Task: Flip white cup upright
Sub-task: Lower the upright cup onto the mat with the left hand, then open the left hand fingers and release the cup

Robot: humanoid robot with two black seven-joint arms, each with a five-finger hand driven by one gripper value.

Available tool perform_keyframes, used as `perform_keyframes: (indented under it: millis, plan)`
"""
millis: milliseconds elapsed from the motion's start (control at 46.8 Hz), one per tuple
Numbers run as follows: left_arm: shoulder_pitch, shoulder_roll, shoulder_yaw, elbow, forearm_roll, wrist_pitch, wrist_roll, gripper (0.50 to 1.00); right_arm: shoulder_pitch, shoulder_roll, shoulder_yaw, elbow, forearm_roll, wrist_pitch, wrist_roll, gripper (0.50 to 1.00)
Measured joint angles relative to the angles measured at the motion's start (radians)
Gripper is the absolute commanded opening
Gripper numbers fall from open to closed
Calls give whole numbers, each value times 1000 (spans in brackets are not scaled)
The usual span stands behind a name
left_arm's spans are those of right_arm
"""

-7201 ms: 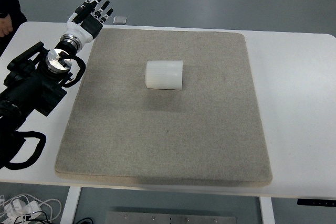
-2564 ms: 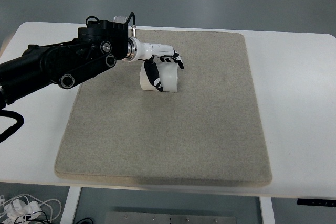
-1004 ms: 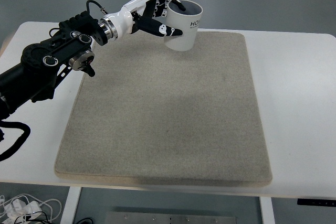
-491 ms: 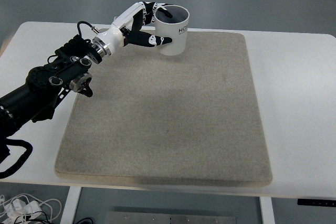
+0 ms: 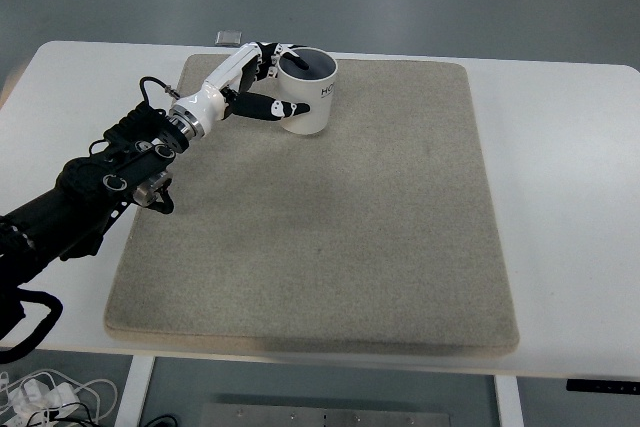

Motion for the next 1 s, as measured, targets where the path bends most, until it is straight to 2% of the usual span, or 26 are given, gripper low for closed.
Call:
perform_keyframes:
  millis: [43,171,491,577,641,791,919,1004]
  plan:
    - [0,0,0,1,-1,7,0,705,0,0,0,0,0,0,0,952]
    - [6,-2,1,1,-1,17,0,758,0,0,0,0,0,0,0,952]
    - [12,-9,1,1,1,17,0,812,0,0,0,0,0,0,0,952]
    - [14,-9,2,1,1,17,0,848,0,0,0,0,0,0,0,952]
    - [14,-9,2,1,0,17,0,851,0,0,0,0,0,0,0,952]
    - [14,-9,2,1,-9,16,0,923,0,0,0,0,0,0,0,952]
    - [14,-8,2,1,-11,16,0,958,0,0,0,0,0,0,0,952]
    - [14,-6,2,1,-12,16,0,962,0,0,0,0,0,0,0,952]
